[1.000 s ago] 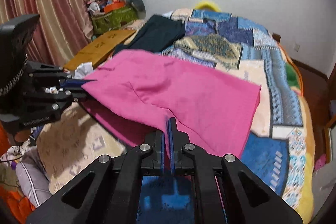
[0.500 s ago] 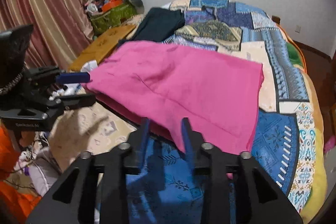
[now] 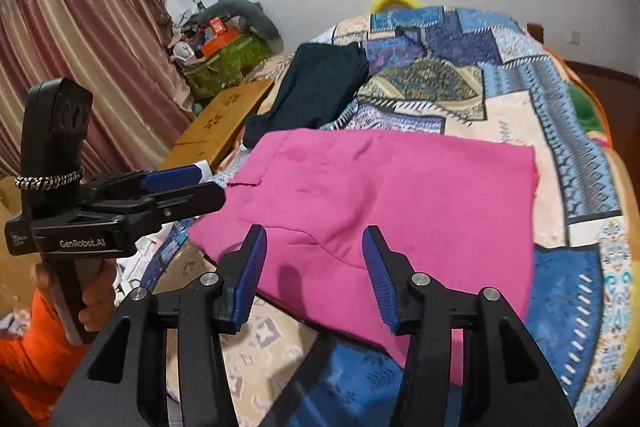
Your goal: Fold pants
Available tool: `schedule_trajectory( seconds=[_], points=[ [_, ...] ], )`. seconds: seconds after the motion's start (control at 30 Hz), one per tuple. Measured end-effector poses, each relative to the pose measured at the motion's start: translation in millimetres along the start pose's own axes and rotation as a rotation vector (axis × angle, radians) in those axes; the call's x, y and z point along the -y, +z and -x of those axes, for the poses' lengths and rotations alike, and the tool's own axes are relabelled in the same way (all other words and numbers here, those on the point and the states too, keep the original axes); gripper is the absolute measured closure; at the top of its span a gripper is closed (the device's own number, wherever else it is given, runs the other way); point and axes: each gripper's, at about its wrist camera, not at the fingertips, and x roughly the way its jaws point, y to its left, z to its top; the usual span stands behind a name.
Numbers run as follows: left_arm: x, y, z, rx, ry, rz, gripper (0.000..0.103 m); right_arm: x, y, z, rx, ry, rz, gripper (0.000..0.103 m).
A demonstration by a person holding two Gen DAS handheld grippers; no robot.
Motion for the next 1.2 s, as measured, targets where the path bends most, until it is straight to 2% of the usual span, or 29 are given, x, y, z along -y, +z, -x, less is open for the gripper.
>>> schedule_trajectory(
  seconds=[0.1, 0.2, 0.27, 0.33, 0.47, 0.7, 0.9, 1.17, 1.2],
  points=[
    [-8.4, -5.2, -16.9, -0.046, 0.014, 0.021, 0.024, 2.9, -6.3, -19.5, -0.058, 0.001, -0.017, 0.057],
    [-18.6, -17.2, -34.7, -0.099, 0.063, 0.02, 0.024, 9.3, -16.8, -30.4, -0.103, 0.014, -0.047, 0.057],
    [-25.8, -24.9, -40.5, -0.123, 0.056, 0.024, 0.018, 11.2, -23.4, -28.3, -0.091, 0.012, -0.029, 0.057],
    [-36.9, -29.5, -37.6, -0.118, 0.036, 0.052, 0.015, 13.8, -28.6, -24.6, -0.099, -0.012, -0.011, 0.057],
    [-50.2, -33.6, -28.4, -0.103, 0.045, 0.064, 0.014, 27.8, -38.0, -18.7, -0.108, -0.069, -0.01, 0.057],
    [-49.8, -41.7, -16.1, -0.082, 0.087, 0.036, 0.013, 65.7, -53.8, -1.2, -0.117, -0.118, -0.122, 0.057],
    [-54.4, -45.5, -11.4, -0.096, 0.095, 0.047, 0.013, 84.6, -66.2, 12.7, -0.12, -0.186, -0.148, 0.059],
    [-64.7, -39.5, 0.0, -0.096, 0.137, 0.066, 0.014, 98.3, -65.0, 25.4, -0.141, -0.227, -0.188, 0.058],
    [-65.2, -37.4, 1.2, -0.091, 0.144, 0.065, 0.014, 97.5, -60.8, 29.7, -0.131, -0.255, -0.172, 0.057]
  ],
)
